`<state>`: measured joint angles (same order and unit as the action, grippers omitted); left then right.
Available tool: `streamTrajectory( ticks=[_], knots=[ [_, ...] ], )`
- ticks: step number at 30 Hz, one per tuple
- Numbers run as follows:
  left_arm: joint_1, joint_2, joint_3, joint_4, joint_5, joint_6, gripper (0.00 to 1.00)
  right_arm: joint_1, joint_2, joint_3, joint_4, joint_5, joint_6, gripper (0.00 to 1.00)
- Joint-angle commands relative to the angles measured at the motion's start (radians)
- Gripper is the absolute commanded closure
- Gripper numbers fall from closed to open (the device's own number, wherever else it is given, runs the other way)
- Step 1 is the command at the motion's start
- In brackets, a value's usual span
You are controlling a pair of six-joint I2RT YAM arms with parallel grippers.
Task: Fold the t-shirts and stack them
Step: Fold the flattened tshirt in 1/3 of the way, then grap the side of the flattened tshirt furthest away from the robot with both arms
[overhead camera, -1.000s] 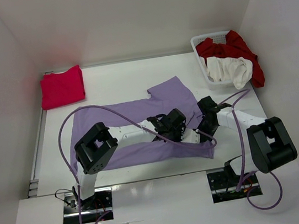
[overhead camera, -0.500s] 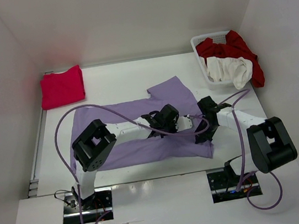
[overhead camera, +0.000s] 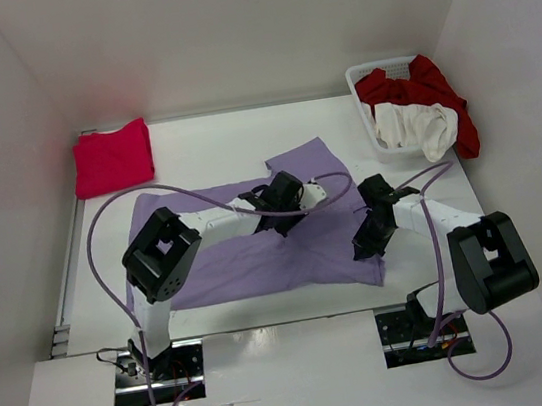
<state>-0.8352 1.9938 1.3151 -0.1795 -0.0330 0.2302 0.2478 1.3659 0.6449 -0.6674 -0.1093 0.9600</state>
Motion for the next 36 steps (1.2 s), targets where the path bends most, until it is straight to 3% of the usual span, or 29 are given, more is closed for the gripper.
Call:
streamTrajectory(
  ticks=[1,4,5,7,10,12,16,19,24,29,32,35,36],
  knots=[
    [0.044,0.007,0.035,-0.072,0.09,-0.1,0.79,-0.007,0.006,-0.011,0.025,0.013,-0.006,1.0],
    [0.065,0.007,0.053,-0.109,0.165,-0.135,0.7,-0.007,0.015,-0.002,0.025,0.013,-0.006,1.0],
    [0.08,0.016,0.053,-0.118,0.186,-0.135,0.61,-0.007,0.015,-0.002,0.025,0.013,-0.006,1.0],
    [0.091,0.016,0.079,-0.15,0.229,-0.146,0.54,-0.007,0.015,-0.002,0.025,0.022,-0.006,1.0],
    [0.132,-0.006,0.11,-0.222,0.29,-0.132,0.46,-0.007,-0.025,0.025,0.025,0.008,-0.018,0.94],
    [0.163,-0.056,0.131,-0.264,0.314,-0.105,0.42,0.002,-0.073,0.117,0.008,-0.004,-0.062,0.81],
    [0.272,-0.216,0.145,-0.336,0.256,-0.008,0.31,0.025,-0.044,0.413,-0.024,0.078,-0.174,0.67],
    [0.338,-0.341,0.107,-0.377,0.156,0.052,0.27,0.025,0.091,0.648,-0.034,0.129,-0.283,0.5],
    [0.617,-0.408,0.029,-0.411,0.097,0.073,0.27,0.025,0.486,1.013,-0.081,0.18,-0.437,0.24],
    [0.861,-0.395,-0.005,-0.384,0.07,0.074,0.27,0.025,0.813,1.402,-0.145,0.27,-0.506,0.14],
    [0.956,-0.33,0.01,-0.36,0.082,0.064,0.27,0.034,1.024,1.654,-0.224,0.321,-0.556,0.12],
    [1.037,-0.241,0.061,-0.337,0.102,0.041,0.27,0.045,1.275,2.066,-0.403,0.431,-0.567,0.1],
    [1.056,-0.196,0.076,-0.328,0.102,0.029,0.27,0.045,1.3,2.107,-0.403,0.422,-0.555,0.1]
  ],
)
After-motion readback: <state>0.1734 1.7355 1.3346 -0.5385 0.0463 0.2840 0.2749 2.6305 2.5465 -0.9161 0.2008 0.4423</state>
